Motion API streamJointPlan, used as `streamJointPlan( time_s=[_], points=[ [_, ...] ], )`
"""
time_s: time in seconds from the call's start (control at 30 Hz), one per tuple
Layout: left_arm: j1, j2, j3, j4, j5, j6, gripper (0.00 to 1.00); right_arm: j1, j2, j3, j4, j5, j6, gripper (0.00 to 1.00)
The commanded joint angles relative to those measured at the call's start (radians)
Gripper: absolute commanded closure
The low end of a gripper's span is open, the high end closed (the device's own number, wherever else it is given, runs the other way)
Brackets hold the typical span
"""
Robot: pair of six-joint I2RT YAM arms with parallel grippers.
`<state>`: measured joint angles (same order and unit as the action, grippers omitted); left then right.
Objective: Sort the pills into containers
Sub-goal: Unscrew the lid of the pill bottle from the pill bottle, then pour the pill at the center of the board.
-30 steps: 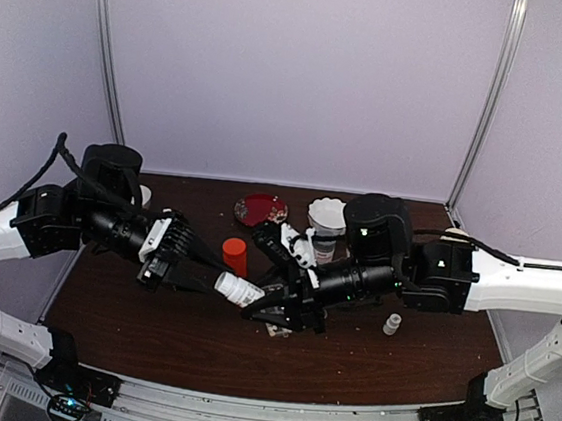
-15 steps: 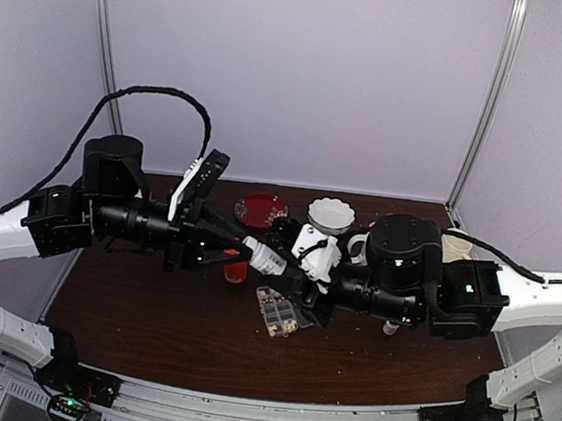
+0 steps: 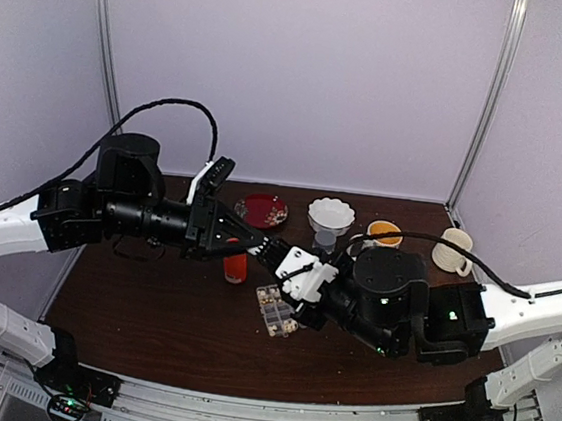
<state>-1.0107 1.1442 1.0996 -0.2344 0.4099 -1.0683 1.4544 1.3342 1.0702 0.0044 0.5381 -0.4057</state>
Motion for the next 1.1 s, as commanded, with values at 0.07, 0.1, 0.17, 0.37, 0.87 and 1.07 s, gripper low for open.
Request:
streamJointPlan(
  time_s=[0.07, 0.1, 0.17, 0.37, 0.87, 1.07],
  points=[
    [0.015, -0.061, -0.002, 0.011, -0.052, -0.181, 1.0, 0.003, -0.031, -0.079, 0.054, 0.119, -0.044, 1.0],
    [0.021, -0.065, -0.012, 0.014, -0.052, -0.226, 1.0, 0.004, -0.032, -0.086, 0.051, 0.129, -0.048, 1.0],
    [0.027, -0.082, -0.034, 0.053, -0.055, -0.253, 1.0, 0.004, -0.035, -0.1, 0.048, 0.151, -0.044, 1.0],
    [0.029, -0.112, 0.031, -0.14, -0.251, -0.033, 1.0, -0.002, -0.082, -0.159, 0.03, 0.042, 0.056, 1.0],
    [0.029, -0.208, -0.056, -0.283, -0.615, 0.311, 1.0, -0.172, 0.003, -0.26, -0.09, -0.414, 0.356, 1.0],
    [0.03, -0.22, -0.085, -0.286, -0.632, 0.338, 1.0, -0.267, 0.092, -0.285, -0.07, -0.547, 0.437, 1.0]
  ],
)
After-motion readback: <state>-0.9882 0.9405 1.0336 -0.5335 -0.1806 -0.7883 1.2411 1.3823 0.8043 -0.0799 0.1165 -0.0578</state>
